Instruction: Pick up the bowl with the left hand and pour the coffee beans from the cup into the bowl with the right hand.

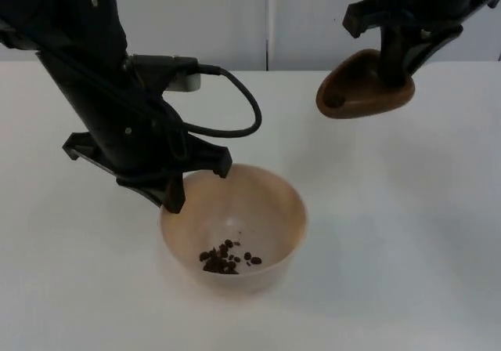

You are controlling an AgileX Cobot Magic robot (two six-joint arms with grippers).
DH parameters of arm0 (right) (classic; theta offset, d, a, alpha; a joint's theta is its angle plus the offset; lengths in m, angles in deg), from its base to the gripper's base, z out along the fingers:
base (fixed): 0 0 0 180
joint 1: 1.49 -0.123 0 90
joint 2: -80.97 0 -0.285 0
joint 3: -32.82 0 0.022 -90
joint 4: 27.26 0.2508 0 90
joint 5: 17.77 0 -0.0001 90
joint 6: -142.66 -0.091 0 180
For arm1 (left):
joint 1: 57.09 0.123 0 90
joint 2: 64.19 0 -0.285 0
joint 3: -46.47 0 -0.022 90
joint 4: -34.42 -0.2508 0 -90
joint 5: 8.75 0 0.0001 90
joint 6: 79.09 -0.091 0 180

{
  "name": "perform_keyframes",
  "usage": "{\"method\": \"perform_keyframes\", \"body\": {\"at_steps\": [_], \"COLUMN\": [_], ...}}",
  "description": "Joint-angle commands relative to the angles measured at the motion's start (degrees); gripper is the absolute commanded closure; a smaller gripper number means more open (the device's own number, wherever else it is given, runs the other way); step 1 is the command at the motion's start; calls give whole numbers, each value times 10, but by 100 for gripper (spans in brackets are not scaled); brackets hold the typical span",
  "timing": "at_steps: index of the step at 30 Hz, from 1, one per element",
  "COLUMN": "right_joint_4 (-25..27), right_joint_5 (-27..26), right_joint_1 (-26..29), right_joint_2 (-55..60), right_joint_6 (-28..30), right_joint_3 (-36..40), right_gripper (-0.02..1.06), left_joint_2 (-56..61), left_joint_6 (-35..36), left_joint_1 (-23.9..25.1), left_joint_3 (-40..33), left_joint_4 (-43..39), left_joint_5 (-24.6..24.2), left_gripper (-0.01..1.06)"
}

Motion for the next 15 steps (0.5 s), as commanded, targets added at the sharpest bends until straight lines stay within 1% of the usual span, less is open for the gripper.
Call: {"method": "perform_keyframes", "body": {"at_steps": [1,5,11,15], "right_joint_4": [-1,-8,-9,-15], "right_joint_5": [-11,-14,-3,-13], "right_joint_1": [3,4,17,30], "right_joint_2": [1,6,23,29], "right_joint_6": [-2,-2,2,2], "right_joint_3": [-3,-3,-3,-1], "right_gripper": [105,105,105,105], "left_joint_2": [-6,-17,-24,-24], "left_joint_6": [-1,-1,-1,-1], "left_joint_1": [-2,-2,-2,-2], "left_joint_3": [3,3,3,3], "left_joint_4": [-5,-5,-5,-5], "left_joint_5": [6,6,5,5], "left_gripper": [105,105,105,105]}}
